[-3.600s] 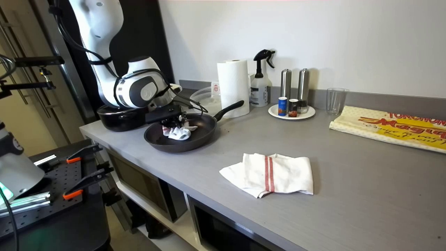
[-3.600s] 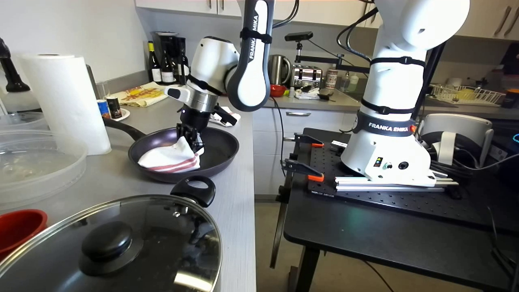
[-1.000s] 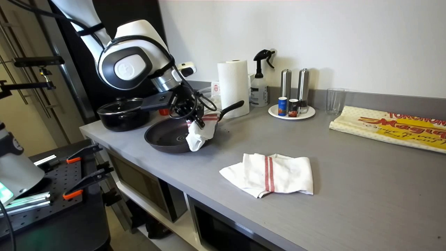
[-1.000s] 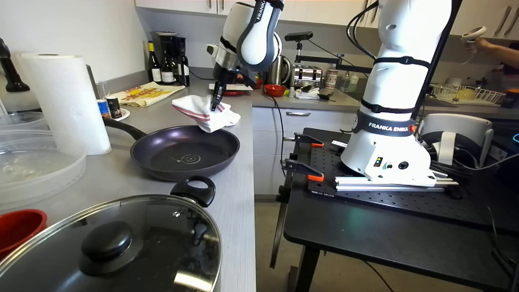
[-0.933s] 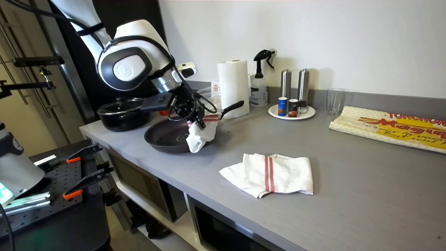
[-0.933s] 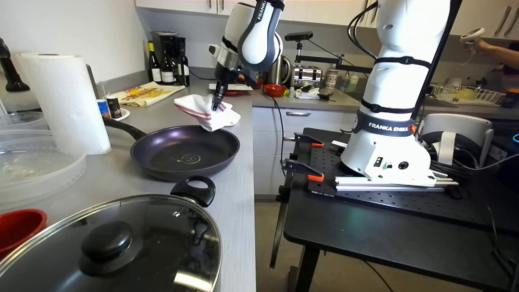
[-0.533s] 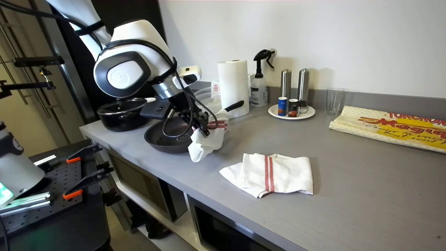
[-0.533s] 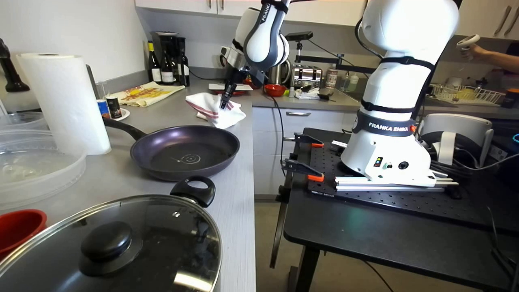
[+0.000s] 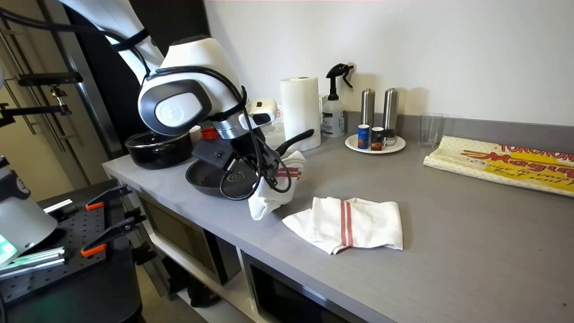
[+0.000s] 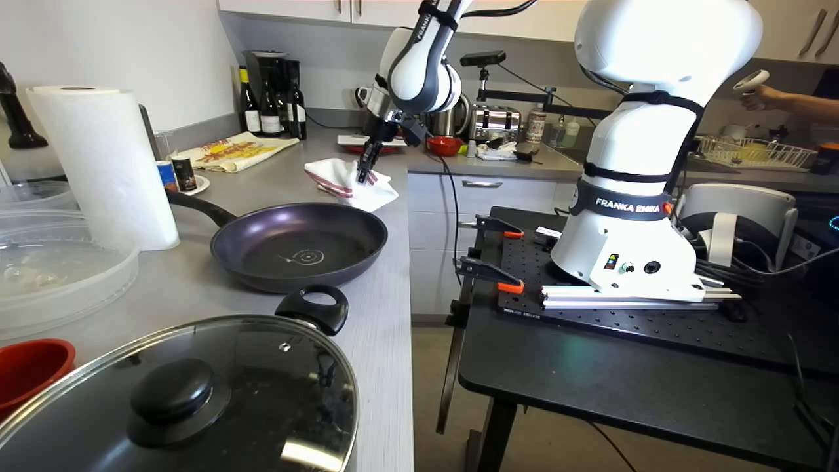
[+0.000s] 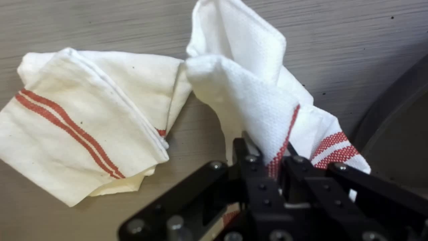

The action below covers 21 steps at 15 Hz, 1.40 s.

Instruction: Use the left towel to wipe the pan

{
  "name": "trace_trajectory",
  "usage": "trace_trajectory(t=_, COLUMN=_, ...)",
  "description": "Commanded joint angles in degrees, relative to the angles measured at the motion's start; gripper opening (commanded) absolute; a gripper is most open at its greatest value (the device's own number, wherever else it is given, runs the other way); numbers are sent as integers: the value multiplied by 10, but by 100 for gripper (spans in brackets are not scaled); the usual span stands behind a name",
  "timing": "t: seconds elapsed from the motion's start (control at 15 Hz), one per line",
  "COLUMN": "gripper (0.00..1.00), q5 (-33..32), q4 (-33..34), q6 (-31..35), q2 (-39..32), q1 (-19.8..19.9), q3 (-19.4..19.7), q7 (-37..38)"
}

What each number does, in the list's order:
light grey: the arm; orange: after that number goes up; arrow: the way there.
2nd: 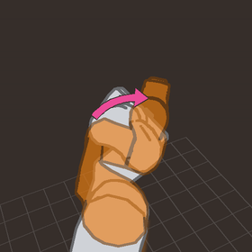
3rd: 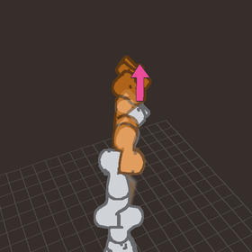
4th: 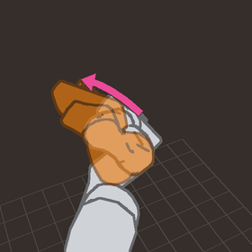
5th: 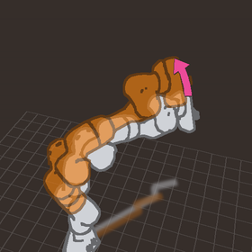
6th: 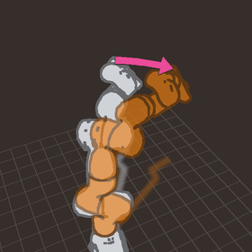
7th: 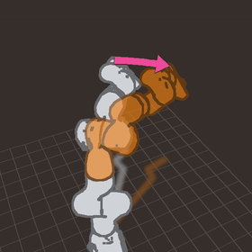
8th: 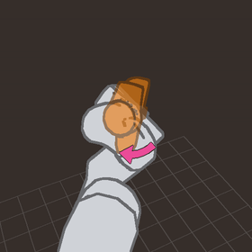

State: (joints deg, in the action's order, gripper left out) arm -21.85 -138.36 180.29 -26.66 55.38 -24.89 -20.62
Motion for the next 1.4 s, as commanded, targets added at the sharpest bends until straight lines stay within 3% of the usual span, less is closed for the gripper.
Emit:
trace_trajectory(t=0.0, gripper=3, q5=6, q4=37, q6=-50, q2=-30, q1=24, q3=-30, q7=-13)
trace_trajectory(t=0.07, gripper=3, q5=6, q4=43, q6=-59, q2=-35, q1=27, q3=-34, q7=-13)
trace_trajectory(t=0.13, gripper=37, q5=6, q4=47, q6=-69, q2=-37, q1=29, q3=-37, q7=-13)
trace_trajectory(t=0.2, gripper=38, q5=6, q4=51, q6=-76, q2=-39, q1=30, q3=-38, q7=-12)
trace_trajectory(t=0.47, gripper=66, q5=4, q4=54, q6=-86, q2=-37, q1=29, q3=-38, q7=-6)
trace_trajectory(t=0.53, gripper=73, q5=55, q4=47, q6=-78, q2=-28, q1=3, q3=-20, q7=-44)
trace_trajectory(t=0.73, gripper=95, q5=82, q4=42, q6=-75, q2=-25, q1=-1, q3=-20, q7=-65)
trace_trajectory(t=0.87, gripper=100, q5=95, q4=40, q6=-72, q2=-23, q1=-5, q3=-20, q7=-73)
trace_trajectory(t=1.33, gripper=100, q5=108, q4=44, q6=-67, q2=-33, q1=-11, q3=-15, q7=-80)
